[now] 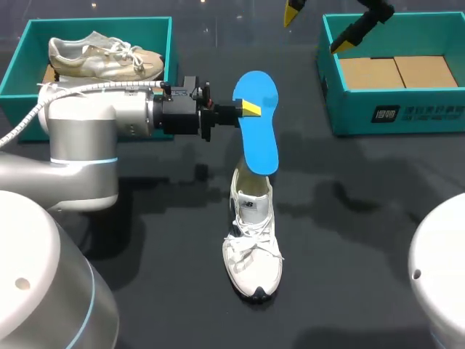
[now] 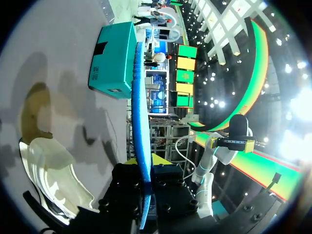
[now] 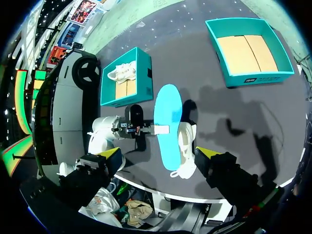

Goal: Take the shoe out of the shoebox, open the shoe tongue, remove and reinsert the insole, then place the shoe into the shoebox

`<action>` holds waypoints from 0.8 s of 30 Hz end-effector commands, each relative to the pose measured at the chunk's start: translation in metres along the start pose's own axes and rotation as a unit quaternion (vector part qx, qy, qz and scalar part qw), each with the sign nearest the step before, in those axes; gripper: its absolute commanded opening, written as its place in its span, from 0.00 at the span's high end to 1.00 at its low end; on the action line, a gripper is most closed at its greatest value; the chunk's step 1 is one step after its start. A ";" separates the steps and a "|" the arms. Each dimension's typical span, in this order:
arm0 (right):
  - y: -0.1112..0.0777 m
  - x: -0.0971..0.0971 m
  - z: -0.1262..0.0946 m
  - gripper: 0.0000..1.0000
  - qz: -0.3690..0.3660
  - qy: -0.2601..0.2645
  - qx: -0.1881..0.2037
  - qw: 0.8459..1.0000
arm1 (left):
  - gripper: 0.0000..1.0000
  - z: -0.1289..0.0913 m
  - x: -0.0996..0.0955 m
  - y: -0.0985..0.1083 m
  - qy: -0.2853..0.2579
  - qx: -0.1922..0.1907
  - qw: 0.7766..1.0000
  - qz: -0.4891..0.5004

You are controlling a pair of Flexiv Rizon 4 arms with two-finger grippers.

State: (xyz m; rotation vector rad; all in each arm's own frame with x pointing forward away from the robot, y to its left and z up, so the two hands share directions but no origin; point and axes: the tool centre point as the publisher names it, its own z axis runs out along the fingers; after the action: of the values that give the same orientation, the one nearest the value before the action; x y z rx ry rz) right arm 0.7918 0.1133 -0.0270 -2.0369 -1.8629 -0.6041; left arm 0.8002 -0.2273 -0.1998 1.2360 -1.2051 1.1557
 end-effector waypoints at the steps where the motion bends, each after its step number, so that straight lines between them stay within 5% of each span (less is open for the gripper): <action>1: 0.003 0.015 0.005 0.00 0.000 -0.191 0.004 0.981 | 1.00 0.003 -0.001 -0.002 0.001 0.001 1.000 -0.002; 14: -0.004 0.044 0.019 0.00 -0.014 -0.294 0.010 0.956 | 1.00 0.004 -0.002 -0.004 0.002 0.004 1.000 -0.010; 24: -0.009 0.050 0.028 0.00 -0.020 -0.290 0.009 0.957 | 1.00 0.004 -0.002 -0.004 0.002 0.004 1.000 -0.010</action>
State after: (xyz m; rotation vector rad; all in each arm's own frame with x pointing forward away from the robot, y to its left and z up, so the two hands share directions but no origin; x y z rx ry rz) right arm 0.7886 0.1654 -0.0265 -2.2653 -2.1400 -0.1310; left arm 0.8043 -0.2304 -0.2011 1.2486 -1.1847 1.1473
